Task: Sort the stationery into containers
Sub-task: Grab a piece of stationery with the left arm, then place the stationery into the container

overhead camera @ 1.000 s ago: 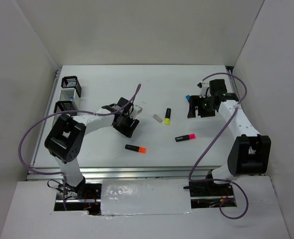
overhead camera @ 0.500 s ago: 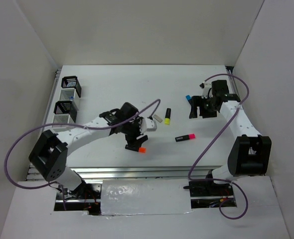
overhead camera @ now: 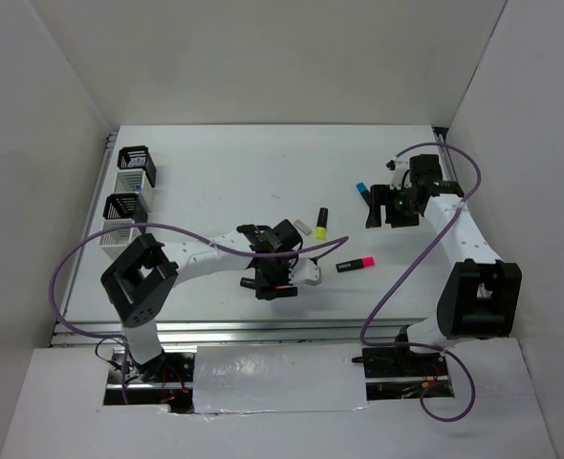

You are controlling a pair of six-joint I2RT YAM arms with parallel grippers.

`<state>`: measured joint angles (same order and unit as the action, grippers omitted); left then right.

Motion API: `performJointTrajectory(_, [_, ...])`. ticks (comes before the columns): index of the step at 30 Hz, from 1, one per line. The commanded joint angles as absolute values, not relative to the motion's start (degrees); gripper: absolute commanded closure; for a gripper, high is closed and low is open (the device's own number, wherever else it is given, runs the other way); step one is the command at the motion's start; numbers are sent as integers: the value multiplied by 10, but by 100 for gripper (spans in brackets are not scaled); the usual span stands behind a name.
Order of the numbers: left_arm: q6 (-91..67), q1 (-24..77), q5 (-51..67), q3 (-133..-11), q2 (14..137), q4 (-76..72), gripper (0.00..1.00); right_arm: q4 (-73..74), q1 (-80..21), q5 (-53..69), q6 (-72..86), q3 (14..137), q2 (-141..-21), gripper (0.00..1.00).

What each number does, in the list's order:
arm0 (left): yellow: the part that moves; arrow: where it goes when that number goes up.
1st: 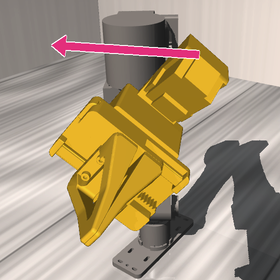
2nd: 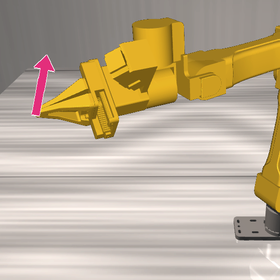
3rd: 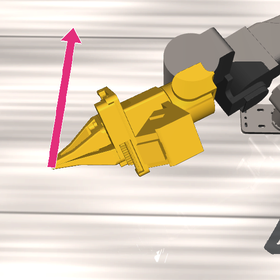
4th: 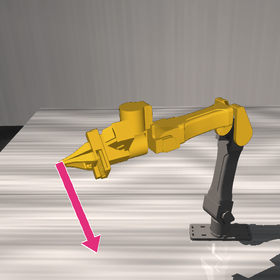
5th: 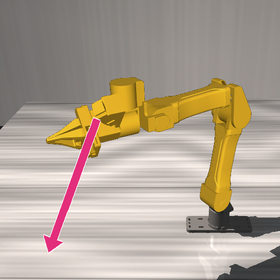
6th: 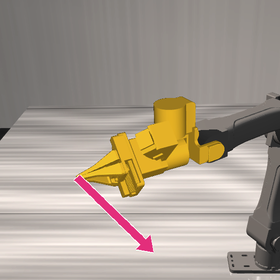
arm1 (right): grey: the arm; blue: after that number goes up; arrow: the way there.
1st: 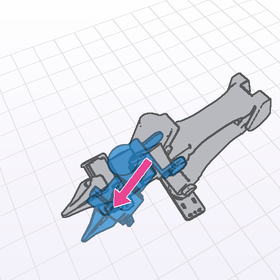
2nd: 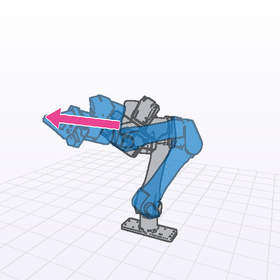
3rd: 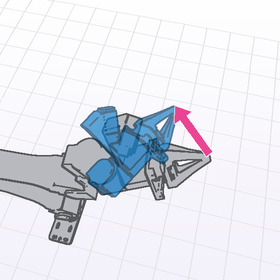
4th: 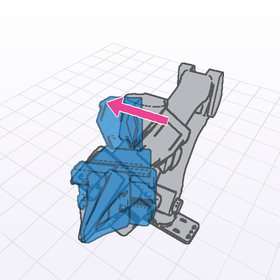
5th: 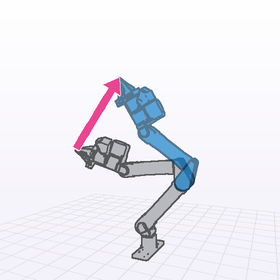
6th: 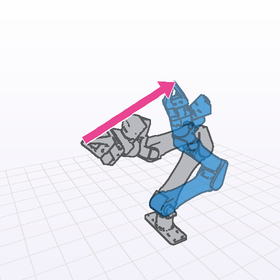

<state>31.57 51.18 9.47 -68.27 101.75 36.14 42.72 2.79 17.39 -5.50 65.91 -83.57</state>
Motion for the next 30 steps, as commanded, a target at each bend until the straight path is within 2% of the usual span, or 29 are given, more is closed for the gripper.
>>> performJointTrajectory(1, [332, 514, 63, -701, 1031, 374, 25, 419, 33, 181, -63, 654, -809, 19])
performJointTrajectory(11, [359, 518, 54, -714, 1077, 383, 33, 420, 39, 181, -72, 657, -816, 19])
performJointTrajectory(13, [358, 519, 47, -715, 1083, 381, 38, 420, 40, 181, -73, 657, -816, 19])
performJointTrajectory(14, [358, 519, 47, -719, 1089, 381, 41, 419, 41, 181, -74, 657, -817, 19])
performJointTrajectory(15, [354, 518, 46, -721, 1092, 384, 49, 419, 41, 181, -74, 656, -817, 19])
performJointTrajectory(20, [335, 482, 75, -708, 1051, 372, 69, 413, 44, 184, -75, 650, -818, 20])
performJointTrajectory(23, [311, 410, 140, -699, 975, 346, 76, 408, 45, 188, -73, 646, -821, 20])
performJointTrajectory(26, [279, 258, 254, -696, 883, 309, 83, 404, 44, 193, -69, 646, -827, 20])
performJointTrajectory(27, [265, 223, 325, -689, 836, 284, 88, 402, 43, 194, -67, 646, -830, 20])
performJointTrajectory(29, [237, 118, 385, -674, 792, 240, 99, 400, 42, 197, -65, 646, -833, 20])
performJointTrajectory(30, [216, 86, 398, -665, 772, 214, 100, 398, 41, 196, -63, 645, -836, 20])
